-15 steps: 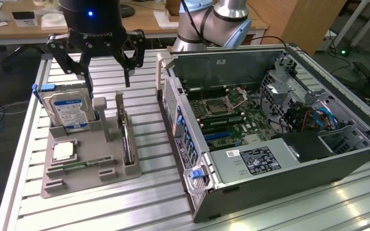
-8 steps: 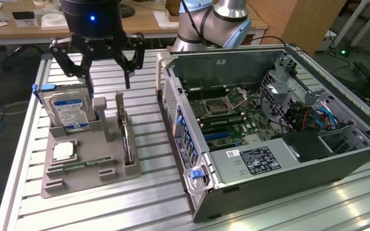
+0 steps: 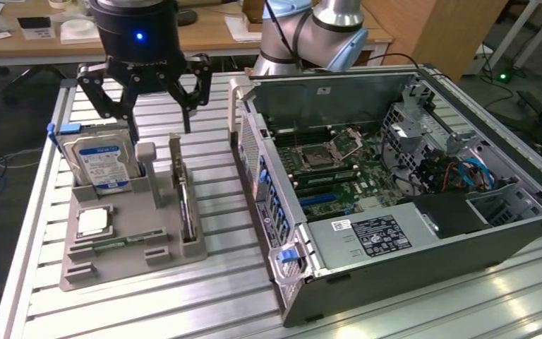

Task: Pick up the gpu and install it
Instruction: 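Pick up the gpu and move the gpu toward the slot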

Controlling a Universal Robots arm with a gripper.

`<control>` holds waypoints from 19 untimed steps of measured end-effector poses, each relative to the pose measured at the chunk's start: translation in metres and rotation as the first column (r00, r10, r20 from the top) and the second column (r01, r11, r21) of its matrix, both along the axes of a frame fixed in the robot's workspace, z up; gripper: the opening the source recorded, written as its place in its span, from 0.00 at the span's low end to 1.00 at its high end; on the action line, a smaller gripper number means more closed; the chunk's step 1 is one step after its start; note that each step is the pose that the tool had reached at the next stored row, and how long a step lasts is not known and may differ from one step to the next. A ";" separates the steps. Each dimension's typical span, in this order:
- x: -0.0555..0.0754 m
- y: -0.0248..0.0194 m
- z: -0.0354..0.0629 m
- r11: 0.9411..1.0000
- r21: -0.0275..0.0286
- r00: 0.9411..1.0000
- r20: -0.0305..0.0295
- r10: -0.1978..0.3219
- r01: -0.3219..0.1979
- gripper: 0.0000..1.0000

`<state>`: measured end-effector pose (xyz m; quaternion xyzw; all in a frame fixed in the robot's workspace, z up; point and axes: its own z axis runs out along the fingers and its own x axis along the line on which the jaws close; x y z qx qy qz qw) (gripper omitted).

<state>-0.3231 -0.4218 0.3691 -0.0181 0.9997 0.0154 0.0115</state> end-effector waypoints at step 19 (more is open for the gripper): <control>0.003 0.0009 -0.0274 1.000 -0.006 1.000 -0.001 -0.005 0.005 0.78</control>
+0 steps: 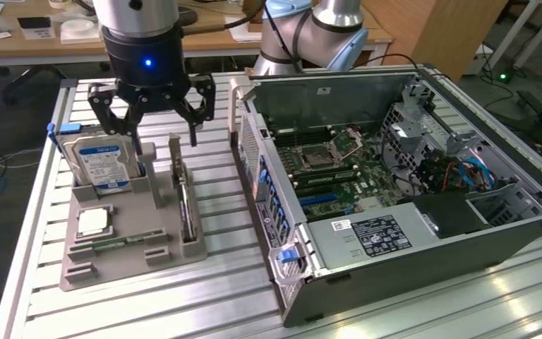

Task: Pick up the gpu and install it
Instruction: 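Pick up the gpu and move the gpu toward the slot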

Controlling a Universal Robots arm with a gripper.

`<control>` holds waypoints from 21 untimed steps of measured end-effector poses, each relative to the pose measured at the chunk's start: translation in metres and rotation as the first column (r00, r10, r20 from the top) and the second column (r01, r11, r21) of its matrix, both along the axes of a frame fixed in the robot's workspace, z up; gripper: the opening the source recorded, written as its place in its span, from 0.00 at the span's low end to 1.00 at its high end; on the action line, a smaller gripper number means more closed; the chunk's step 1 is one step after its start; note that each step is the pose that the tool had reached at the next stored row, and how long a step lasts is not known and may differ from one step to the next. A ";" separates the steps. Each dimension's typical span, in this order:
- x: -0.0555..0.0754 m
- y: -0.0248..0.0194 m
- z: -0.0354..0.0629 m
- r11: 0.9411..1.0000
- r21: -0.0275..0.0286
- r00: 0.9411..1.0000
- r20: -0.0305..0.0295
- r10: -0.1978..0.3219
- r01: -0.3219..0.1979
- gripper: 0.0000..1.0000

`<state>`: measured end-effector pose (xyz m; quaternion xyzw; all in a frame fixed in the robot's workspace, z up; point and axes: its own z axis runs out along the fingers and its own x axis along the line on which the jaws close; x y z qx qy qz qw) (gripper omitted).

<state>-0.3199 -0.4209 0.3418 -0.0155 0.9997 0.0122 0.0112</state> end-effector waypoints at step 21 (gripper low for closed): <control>0.000 0.0051 -0.0382 1.000 0.000 1.000 0.000 -0.007 0.007 0.78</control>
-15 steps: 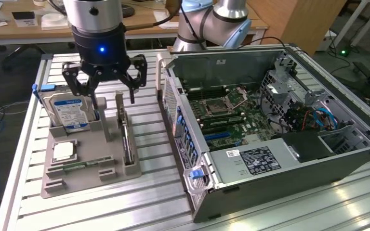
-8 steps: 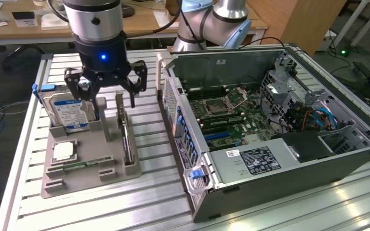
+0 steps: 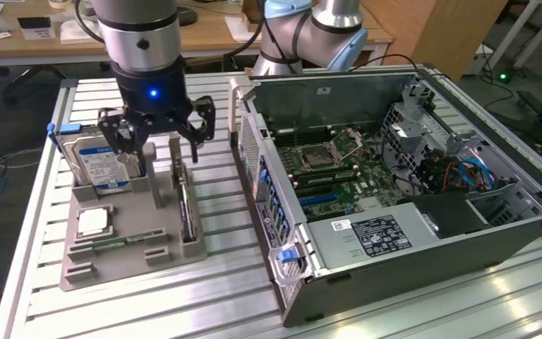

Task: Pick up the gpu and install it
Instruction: 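Pick up the gpu and move the gpu toward the slot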

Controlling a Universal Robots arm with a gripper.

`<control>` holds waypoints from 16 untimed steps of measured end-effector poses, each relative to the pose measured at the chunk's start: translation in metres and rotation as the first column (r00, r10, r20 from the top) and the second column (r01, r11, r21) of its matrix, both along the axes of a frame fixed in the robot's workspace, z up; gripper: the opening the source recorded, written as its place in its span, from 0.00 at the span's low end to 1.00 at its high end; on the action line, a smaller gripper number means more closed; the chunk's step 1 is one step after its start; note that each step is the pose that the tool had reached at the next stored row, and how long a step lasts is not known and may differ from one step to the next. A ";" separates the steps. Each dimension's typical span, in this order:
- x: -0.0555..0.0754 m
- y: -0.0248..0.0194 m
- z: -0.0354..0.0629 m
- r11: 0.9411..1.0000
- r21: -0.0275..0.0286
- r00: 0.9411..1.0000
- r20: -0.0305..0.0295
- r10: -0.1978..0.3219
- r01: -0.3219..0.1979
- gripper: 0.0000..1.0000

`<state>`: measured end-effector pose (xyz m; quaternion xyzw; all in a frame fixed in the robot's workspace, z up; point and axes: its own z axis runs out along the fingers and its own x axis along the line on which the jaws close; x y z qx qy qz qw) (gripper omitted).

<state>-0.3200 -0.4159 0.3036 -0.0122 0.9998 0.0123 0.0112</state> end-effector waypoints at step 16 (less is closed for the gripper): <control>0.000 -0.0003 -0.0291 1.000 0.000 1.000 0.001 0.000 0.000 0.78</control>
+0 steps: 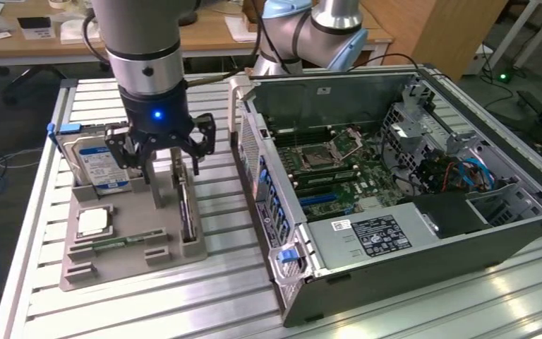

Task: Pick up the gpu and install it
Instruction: 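Pick up the gpu and move the gpu toward the slot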

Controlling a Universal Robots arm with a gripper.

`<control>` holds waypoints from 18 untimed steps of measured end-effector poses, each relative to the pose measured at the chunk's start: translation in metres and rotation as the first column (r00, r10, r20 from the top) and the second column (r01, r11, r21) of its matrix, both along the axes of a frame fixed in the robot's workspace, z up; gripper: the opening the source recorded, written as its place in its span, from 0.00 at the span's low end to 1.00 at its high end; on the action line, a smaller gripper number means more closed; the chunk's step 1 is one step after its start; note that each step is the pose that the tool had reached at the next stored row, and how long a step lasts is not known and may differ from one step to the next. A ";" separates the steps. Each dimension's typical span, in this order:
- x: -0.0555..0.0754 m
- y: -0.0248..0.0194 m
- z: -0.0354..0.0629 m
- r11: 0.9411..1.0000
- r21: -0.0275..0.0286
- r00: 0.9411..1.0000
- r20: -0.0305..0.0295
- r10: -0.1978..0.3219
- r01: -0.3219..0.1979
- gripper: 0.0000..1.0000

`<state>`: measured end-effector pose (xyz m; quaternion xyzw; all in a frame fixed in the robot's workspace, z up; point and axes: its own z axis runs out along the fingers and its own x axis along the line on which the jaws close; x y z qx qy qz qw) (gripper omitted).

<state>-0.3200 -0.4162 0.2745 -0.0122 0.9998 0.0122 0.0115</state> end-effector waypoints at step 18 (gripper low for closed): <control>0.000 -0.0004 -0.0307 1.000 -0.009 1.000 0.003 0.000 0.000 0.78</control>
